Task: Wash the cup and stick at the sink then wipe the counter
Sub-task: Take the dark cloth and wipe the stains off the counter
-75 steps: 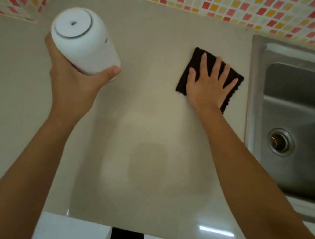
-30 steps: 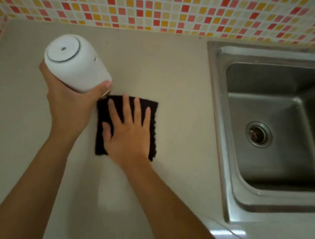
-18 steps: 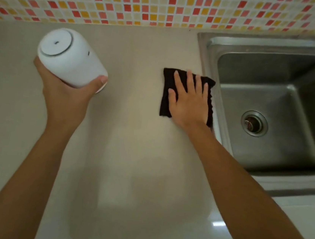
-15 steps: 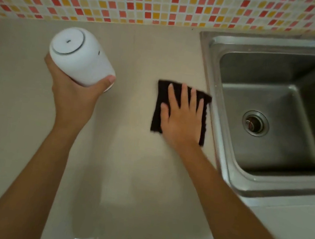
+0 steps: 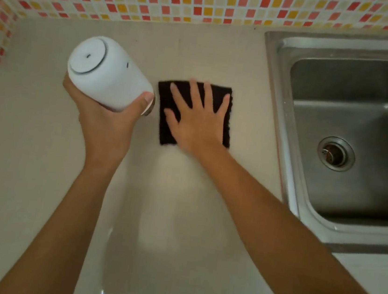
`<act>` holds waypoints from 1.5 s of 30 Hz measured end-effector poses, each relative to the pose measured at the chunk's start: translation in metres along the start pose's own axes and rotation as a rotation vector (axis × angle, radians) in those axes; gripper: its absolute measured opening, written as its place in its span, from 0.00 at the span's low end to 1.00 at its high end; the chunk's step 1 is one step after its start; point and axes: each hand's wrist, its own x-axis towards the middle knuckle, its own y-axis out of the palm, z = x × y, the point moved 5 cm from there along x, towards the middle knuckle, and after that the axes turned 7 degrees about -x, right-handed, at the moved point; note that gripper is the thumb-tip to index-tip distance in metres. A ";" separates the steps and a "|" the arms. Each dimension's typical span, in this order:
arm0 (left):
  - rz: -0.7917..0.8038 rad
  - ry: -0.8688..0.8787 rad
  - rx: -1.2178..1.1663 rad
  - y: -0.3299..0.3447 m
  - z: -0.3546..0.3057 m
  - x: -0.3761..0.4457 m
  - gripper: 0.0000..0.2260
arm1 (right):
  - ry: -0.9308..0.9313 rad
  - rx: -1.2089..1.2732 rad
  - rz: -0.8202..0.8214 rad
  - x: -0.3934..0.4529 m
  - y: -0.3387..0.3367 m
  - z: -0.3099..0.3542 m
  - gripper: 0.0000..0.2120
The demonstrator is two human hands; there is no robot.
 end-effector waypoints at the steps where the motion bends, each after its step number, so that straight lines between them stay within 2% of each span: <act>1: -0.008 -0.009 -0.008 -0.002 0.001 -0.005 0.44 | 0.034 0.000 0.035 0.030 -0.002 -0.002 0.29; 4: 0.003 0.015 0.011 -0.008 0.004 -0.012 0.44 | 0.071 -0.030 0.089 0.070 -0.003 -0.001 0.30; 6: 0.022 0.019 0.031 -0.012 0.002 -0.013 0.44 | 0.049 -0.034 0.068 0.050 -0.001 0.000 0.30; 9: -0.011 0.023 0.042 -0.020 -0.003 -0.007 0.44 | -0.028 0.003 0.015 -0.028 0.002 0.014 0.31; 12: -0.026 0.014 0.047 -0.018 -0.005 -0.004 0.45 | -0.187 0.064 0.055 -0.146 0.001 0.034 0.33; 14: 0.027 -0.012 0.053 -0.008 -0.005 -0.008 0.45 | -0.240 0.046 0.105 -0.211 0.005 0.029 0.33; 16: 0.109 -0.038 0.056 0.005 -0.003 -0.017 0.47 | -0.229 0.034 0.107 -0.241 0.008 0.012 0.31; 20: 0.188 -0.068 0.056 0.020 0.001 -0.037 0.48 | -0.175 0.029 0.064 -0.233 0.006 -0.010 0.26; 24: 0.191 -0.122 0.023 0.021 0.004 -0.056 0.47 | 0.101 0.045 -0.085 -0.189 0.005 -0.063 0.24; 26: 0.221 -0.131 0.005 0.023 0.005 -0.062 0.46 | 0.179 0.066 -0.131 -0.168 0.001 -0.088 0.23; 34: 0.282 -0.104 -0.016 0.027 0.009 -0.072 0.45 | 0.218 0.199 -0.221 -0.154 -0.005 -0.096 0.21; 37: 0.328 -0.152 -0.004 0.025 0.012 -0.073 0.50 | 0.178 0.273 -0.249 -0.158 -0.012 -0.096 0.21; 39: 0.304 -0.221 0.047 0.017 0.015 -0.087 0.53 | 0.180 0.320 -0.271 -0.161 -0.020 -0.097 0.21; 40: 0.257 -0.251 0.085 0.010 0.013 -0.100 0.51 | 0.193 0.349 -0.279 -0.162 -0.025 -0.098 0.21; 42: 0.161 -0.237 0.117 -0.004 0.001 -0.133 0.39 | 0.201 0.380 -0.298 -0.164 -0.034 -0.099 0.22; 43: 0.155 -0.202 0.105 -0.007 -0.007 -0.148 0.32 | 0.189 0.392 -0.299 -0.164 -0.038 -0.100 0.22; 45: 0.248 -0.149 0.068 0.005 -0.023 -0.164 0.19 | 0.186 0.461 -0.250 -0.165 -0.049 -0.100 0.25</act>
